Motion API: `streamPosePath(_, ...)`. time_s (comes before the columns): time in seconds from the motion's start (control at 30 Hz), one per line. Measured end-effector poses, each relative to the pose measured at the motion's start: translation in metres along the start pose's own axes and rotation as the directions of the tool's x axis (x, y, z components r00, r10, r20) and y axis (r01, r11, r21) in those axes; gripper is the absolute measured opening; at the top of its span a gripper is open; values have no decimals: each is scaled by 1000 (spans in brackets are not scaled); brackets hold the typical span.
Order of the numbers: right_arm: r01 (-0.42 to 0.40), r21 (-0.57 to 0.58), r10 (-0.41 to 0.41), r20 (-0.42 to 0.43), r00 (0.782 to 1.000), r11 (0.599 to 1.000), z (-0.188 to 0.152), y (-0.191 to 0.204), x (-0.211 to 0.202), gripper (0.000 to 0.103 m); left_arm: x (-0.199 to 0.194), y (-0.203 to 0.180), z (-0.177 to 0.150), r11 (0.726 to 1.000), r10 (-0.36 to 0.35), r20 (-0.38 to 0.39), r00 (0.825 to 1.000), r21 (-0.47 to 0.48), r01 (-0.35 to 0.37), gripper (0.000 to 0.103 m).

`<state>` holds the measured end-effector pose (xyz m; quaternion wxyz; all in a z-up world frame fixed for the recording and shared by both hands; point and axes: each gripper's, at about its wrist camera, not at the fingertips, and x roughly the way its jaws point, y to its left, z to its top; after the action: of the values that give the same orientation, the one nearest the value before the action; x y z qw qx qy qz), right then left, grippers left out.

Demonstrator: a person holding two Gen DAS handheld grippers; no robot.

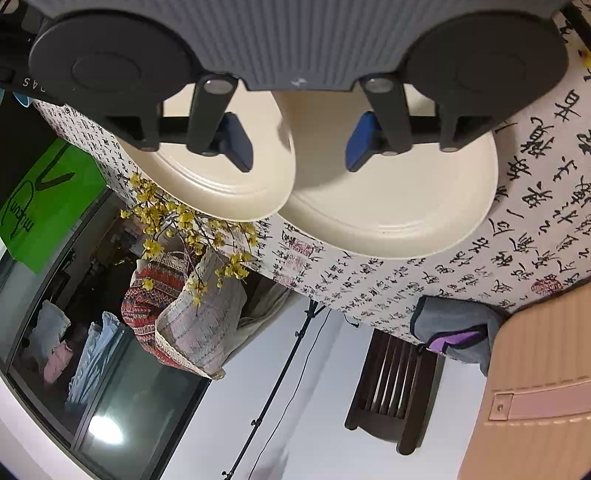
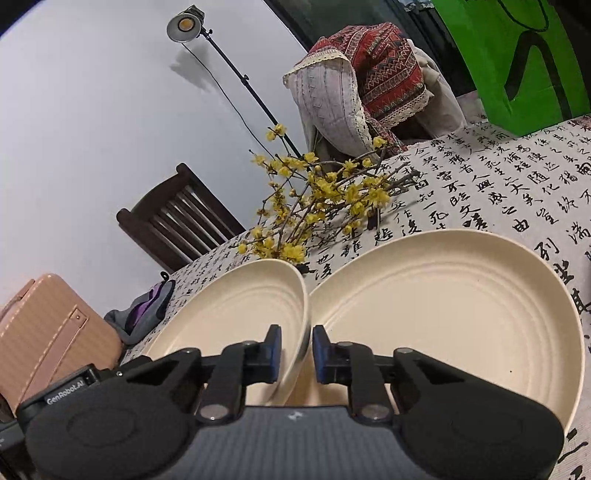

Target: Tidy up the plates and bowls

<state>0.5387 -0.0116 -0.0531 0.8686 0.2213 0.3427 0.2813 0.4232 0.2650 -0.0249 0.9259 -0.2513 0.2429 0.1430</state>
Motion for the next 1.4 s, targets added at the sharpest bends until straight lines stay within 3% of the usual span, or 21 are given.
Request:
streamPosePath(0.2, -6, 9, 6, -5, 1000, 1000, -1, -1, 1, 16, 4, 3, -1, 1000, -13, -21, 1000, -16, 13, 38)
streamPosePath(0.37, -11, 15, 11, -10, 1000, 1000, -1, -2, 2, 15, 7, 3, -1, 1000, -22, -32, 999, -19, 21, 34)
streamPosePath(0.7, -10, 9, 10, -6, 1000, 1000, -2, -1, 2, 15, 5, -8, -5, 998, -28, -9, 1000, 58, 29, 23)
streamPosePath(1.4, -4, -12, 4, -1, 1000, 1000, -2, 3, 0, 15, 1, -17, -8, 994, -5, 15, 1000, 111, 3, 23)
